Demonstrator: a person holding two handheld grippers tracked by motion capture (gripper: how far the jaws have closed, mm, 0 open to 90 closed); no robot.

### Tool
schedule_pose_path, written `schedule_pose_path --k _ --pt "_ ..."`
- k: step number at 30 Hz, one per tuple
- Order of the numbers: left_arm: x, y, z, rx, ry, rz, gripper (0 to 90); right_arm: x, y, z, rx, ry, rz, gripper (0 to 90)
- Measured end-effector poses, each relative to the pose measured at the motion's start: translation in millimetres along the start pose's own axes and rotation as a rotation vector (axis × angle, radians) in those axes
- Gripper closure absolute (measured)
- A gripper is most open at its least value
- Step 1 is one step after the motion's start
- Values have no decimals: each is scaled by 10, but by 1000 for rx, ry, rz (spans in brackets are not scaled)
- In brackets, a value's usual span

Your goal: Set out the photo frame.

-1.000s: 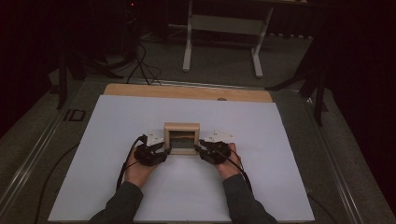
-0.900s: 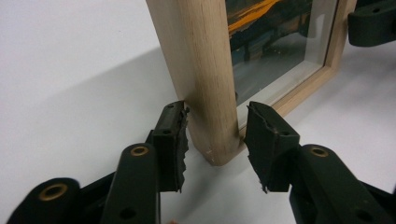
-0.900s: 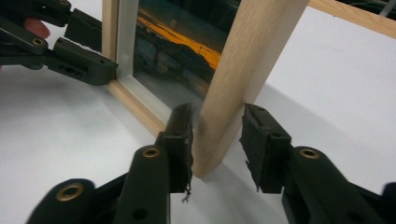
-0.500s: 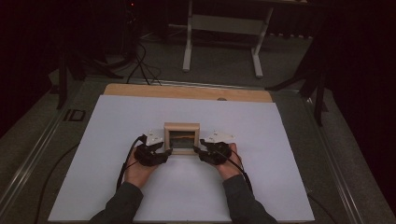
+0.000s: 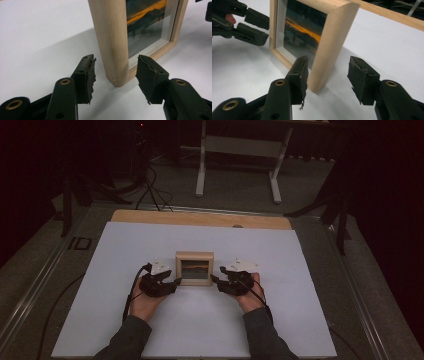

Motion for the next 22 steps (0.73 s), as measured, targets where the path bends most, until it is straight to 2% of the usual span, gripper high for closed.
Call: schedule_pose_path --k 12,18,21,22 --pt "35 -77 -158 15 28 -25 479 52 114 -123 -15 28 39 486" --pt "8 -190 -245 38 31 -54 471 70 211 -189 -28 33 64 477" --pt "-48 -270 -261 100 5 -45 469 73 290 -234 -44 29 78 468" --pt "-48 -270 -261 100 5 -45 465 76 309 -248 -48 27 86 467"
Point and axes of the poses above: each handheld gripper's, and its own axes: z roughly forward along the jaws, x roughly out of its top, y roughly to its right, the point moved 4 cm from there along z, roughly forward along the jaws, and after that the axes turned 12 degrees about z, right-handed, at the moved point
